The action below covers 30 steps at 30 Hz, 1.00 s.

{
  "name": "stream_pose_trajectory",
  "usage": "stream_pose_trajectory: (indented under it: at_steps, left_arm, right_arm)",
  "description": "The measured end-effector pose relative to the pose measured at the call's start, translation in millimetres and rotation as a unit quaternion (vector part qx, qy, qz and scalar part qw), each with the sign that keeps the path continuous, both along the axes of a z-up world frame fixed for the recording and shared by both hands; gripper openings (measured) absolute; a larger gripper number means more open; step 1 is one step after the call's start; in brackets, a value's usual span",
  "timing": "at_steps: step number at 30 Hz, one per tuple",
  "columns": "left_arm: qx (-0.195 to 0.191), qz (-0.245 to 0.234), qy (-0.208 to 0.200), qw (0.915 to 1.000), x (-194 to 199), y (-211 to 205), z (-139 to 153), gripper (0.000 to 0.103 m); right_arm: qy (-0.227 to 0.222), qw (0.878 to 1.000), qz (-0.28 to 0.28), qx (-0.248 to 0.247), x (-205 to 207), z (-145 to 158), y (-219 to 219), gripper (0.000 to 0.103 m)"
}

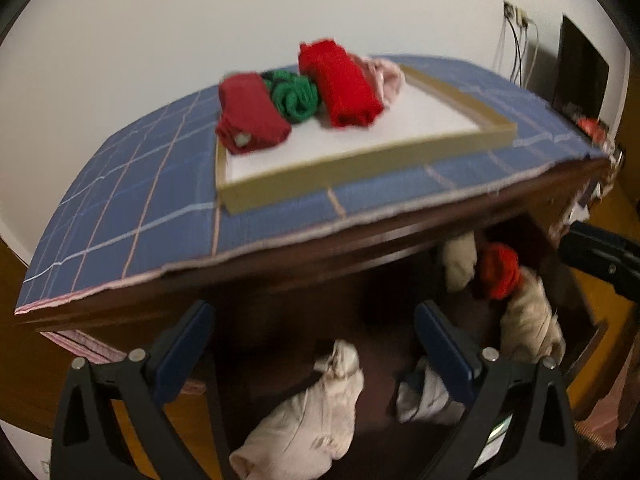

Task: Take underwear out of drawer
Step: 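Move both tools back down into the open drawer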

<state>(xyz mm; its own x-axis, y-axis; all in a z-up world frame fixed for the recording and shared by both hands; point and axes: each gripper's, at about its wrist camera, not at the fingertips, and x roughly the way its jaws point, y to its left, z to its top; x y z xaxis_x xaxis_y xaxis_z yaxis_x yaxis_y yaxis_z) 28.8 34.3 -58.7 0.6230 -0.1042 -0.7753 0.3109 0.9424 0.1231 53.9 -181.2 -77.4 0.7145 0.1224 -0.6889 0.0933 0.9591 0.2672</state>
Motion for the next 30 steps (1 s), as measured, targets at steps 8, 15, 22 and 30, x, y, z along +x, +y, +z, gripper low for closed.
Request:
stream_pose_trajectory:
  at_steps: [8,15,22,30]
  left_arm:
    - [0.027,-0.005,0.028,0.9992,-16.8,15.1,-21.9,0.102]
    - [0.040,-0.013,0.078,0.9961,-20.7,32.3,-51.8,0.102]
    - [0.092,-0.049,0.122,0.9870,-14.6,27.7,-83.0,0.102]
    - [0.147,-0.092,0.173,0.9695,-4.7,10.2,-108.3,0.096]
  right_arm:
    - [0.040,0.999,0.008,0.012,-28.1,-32.3,0.4,0.075]
    - [0.060,0.998,0.003,0.014,-42.4,-52.6,3.2,0.075]
    - [0.051,0.999,0.005,0.016,-48.0,-50.6,7.3,0.069]
    - [0.032,0.997,-0.051,0.043,-61.8,-33.5,-32.5,0.067]
